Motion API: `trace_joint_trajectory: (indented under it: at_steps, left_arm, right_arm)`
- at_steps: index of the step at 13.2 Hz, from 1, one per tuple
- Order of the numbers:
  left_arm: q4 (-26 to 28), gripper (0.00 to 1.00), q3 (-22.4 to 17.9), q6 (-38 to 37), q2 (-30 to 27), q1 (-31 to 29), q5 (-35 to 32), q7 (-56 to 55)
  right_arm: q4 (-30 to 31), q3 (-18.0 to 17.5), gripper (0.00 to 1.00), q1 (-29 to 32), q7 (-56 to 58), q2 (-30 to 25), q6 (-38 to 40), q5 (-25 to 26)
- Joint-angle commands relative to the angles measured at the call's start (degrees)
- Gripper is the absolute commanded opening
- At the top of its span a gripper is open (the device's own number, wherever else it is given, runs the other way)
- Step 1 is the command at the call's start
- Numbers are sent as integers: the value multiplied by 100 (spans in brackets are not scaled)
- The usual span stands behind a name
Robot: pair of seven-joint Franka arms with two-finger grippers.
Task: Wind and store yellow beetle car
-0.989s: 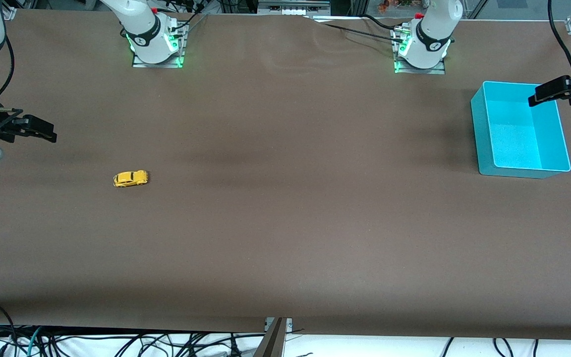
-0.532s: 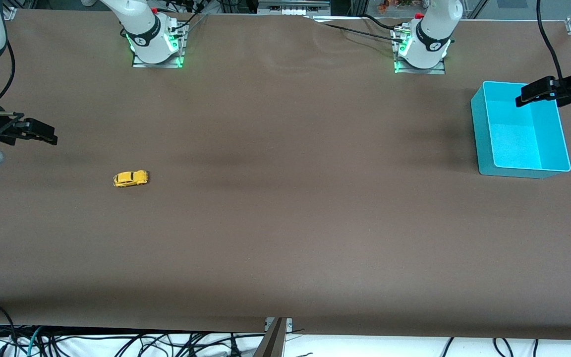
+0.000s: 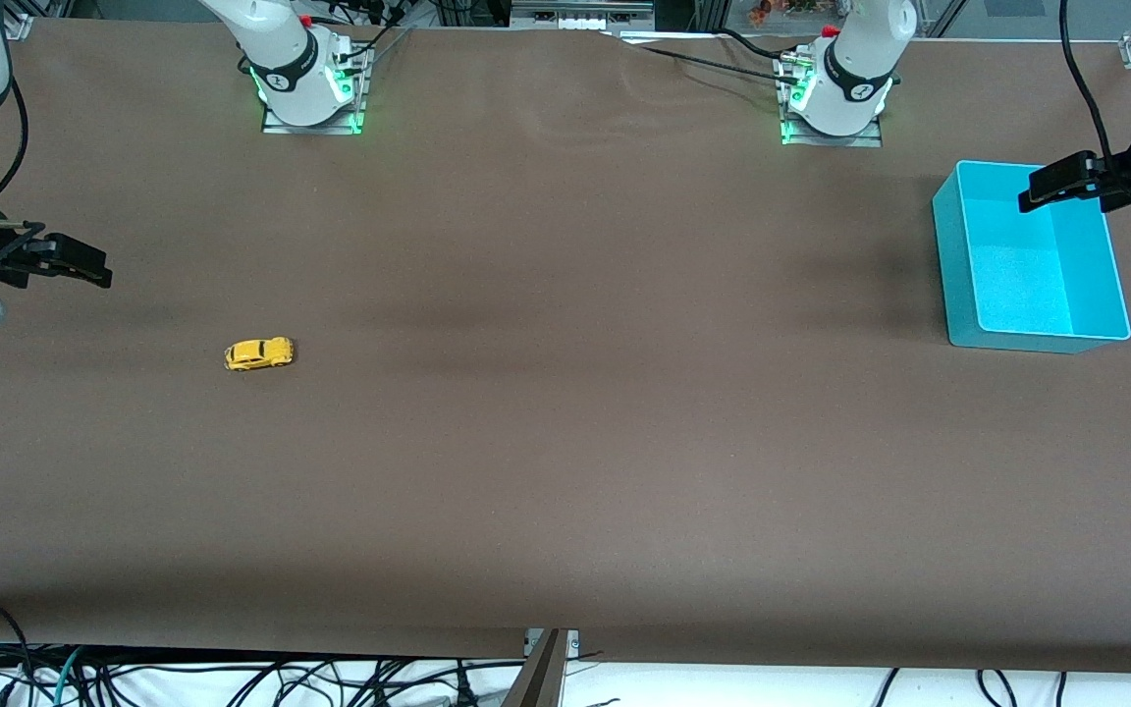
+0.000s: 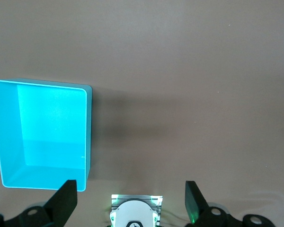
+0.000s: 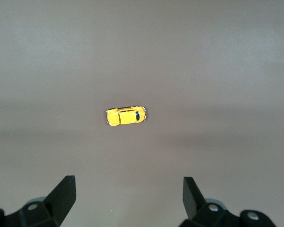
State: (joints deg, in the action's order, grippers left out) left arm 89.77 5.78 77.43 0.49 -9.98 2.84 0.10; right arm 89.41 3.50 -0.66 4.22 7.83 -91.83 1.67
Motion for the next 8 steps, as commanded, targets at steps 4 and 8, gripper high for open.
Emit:
trace_joint_trajectory:
  at_steps: [4,8]
  left_arm:
    - [-21,100,-7,53,-49,-118,-231,-36]
    - [224,100,11,412,-119,-171,-170,-80]
  right_arm:
    - [-99,-122,100,-161,-27,34,104,-44]
    - [-99,-130,100,-382,8,113,367,-88]
